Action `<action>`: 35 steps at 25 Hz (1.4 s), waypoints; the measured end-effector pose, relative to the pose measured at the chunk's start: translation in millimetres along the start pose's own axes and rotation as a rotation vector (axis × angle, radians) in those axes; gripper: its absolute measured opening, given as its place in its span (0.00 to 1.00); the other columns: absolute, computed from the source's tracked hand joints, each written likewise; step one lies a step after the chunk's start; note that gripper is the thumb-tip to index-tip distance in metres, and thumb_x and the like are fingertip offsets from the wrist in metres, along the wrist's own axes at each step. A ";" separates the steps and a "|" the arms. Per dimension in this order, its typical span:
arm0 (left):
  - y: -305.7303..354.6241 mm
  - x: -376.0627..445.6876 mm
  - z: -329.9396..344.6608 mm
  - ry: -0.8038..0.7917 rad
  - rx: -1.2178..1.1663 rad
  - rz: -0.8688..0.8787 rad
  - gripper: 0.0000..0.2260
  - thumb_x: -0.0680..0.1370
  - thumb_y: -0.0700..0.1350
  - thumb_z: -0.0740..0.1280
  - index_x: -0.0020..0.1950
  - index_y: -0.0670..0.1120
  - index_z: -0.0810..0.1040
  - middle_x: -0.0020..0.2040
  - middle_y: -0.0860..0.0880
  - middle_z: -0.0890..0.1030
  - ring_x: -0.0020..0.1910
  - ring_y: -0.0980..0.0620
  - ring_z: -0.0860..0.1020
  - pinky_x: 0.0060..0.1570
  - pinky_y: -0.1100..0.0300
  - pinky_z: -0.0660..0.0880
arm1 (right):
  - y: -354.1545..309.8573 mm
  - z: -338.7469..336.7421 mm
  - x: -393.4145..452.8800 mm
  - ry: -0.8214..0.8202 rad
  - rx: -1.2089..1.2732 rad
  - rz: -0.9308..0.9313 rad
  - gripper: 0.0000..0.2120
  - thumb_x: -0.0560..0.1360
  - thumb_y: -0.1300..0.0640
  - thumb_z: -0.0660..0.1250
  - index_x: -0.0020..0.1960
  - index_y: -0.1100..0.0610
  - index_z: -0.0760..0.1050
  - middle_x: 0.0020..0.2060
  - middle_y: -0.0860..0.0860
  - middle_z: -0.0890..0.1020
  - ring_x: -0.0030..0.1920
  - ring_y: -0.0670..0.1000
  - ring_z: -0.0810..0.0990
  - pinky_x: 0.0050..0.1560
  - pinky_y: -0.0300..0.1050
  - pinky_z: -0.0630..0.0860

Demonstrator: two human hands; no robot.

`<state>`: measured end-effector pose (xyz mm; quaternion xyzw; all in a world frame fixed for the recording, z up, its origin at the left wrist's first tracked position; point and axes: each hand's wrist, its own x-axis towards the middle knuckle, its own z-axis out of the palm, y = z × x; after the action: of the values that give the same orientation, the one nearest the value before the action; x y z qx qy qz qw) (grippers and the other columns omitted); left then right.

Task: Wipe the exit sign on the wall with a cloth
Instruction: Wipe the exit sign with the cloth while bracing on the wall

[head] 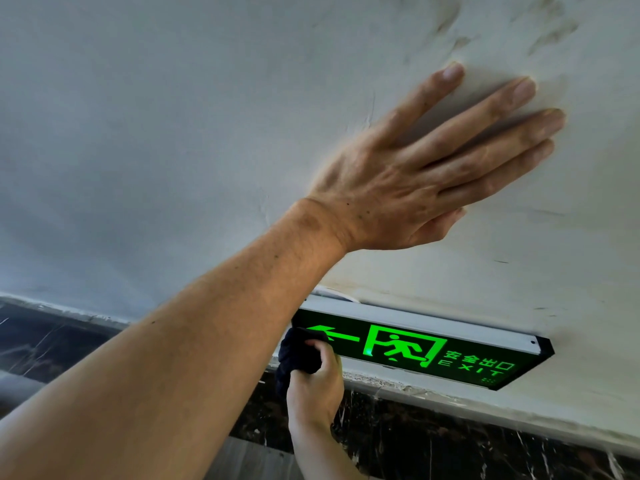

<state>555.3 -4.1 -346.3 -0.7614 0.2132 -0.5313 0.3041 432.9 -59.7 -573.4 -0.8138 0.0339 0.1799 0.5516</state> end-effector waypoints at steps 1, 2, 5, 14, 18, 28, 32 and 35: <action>0.3 0.0 -0.1 -0.002 0.000 0.001 0.24 0.79 0.46 0.60 0.75 0.45 0.73 0.73 0.48 0.78 0.72 0.44 0.73 0.73 0.40 0.61 | 1.2 0.4 0.3 -0.001 0.002 0.013 0.25 0.62 0.70 0.61 0.46 0.40 0.75 0.45 0.39 0.76 0.48 0.48 0.78 0.45 0.46 0.79; 0.5 -0.1 0.1 -0.002 0.000 -0.001 0.24 0.79 0.46 0.61 0.75 0.45 0.73 0.73 0.48 0.78 0.72 0.44 0.73 0.73 0.40 0.61 | 2.2 0.7 0.5 -0.001 0.000 0.025 0.25 0.62 0.70 0.61 0.46 0.41 0.75 0.46 0.40 0.76 0.47 0.48 0.78 0.45 0.47 0.79; -0.1 -1.4 1.2 -0.006 0.008 -0.008 0.24 0.78 0.47 0.62 0.76 0.45 0.73 0.73 0.48 0.78 0.72 0.44 0.72 0.73 0.39 0.60 | 4.3 1.1 1.6 -0.001 -0.019 0.030 0.25 0.62 0.69 0.60 0.45 0.40 0.74 0.45 0.39 0.75 0.47 0.48 0.78 0.43 0.47 0.79; 1.5 -4.2 6.0 -0.018 0.051 -0.032 0.27 0.78 0.49 0.63 0.77 0.45 0.70 0.75 0.48 0.75 0.74 0.43 0.68 0.77 0.40 0.51 | 14.9 -11.8 6.2 0.044 0.018 0.022 0.24 0.64 0.68 0.63 0.46 0.38 0.73 0.45 0.37 0.77 0.47 0.45 0.76 0.37 0.32 0.68; 1.3 -4.1 7.2 -0.008 0.054 -0.035 0.27 0.78 0.49 0.63 0.77 0.45 0.70 0.75 0.48 0.74 0.74 0.43 0.68 0.77 0.40 0.52 | 18.8 -27.9 11.0 0.082 0.066 0.051 0.24 0.65 0.68 0.63 0.47 0.40 0.74 0.48 0.40 0.79 0.46 0.45 0.77 0.35 0.32 0.68; 0.9 -5.7 9.4 -0.030 0.086 -0.025 0.29 0.79 0.52 0.60 0.80 0.45 0.65 0.77 0.48 0.66 0.76 0.43 0.66 0.78 0.40 0.50 | 30.9 -75.6 26.0 0.191 0.201 0.147 0.24 0.65 0.71 0.60 0.47 0.43 0.77 0.47 0.45 0.82 0.46 0.46 0.78 0.40 0.42 0.72; 1.1 -6.6 10.8 -0.039 0.110 -0.016 0.30 0.80 0.53 0.59 0.81 0.45 0.64 0.78 0.48 0.66 0.76 0.42 0.65 0.79 0.39 0.50 | 35.5 -90.8 30.4 0.253 0.204 0.170 0.24 0.65 0.71 0.61 0.48 0.44 0.76 0.47 0.47 0.82 0.47 0.52 0.78 0.47 0.49 0.75; 0.7 -7.0 10.5 -0.036 0.117 -0.011 0.29 0.81 0.53 0.57 0.81 0.45 0.64 0.78 0.48 0.66 0.76 0.42 0.65 0.78 0.39 0.51 | 38.7 -101.5 34.5 0.282 0.202 0.187 0.23 0.64 0.71 0.60 0.43 0.42 0.75 0.45 0.47 0.82 0.45 0.53 0.79 0.47 0.54 0.78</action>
<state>562.7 2.4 -354.2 -0.7529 0.1718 -0.5309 0.3489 481.1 -162.2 -586.0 -0.7648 0.2043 0.1101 0.6011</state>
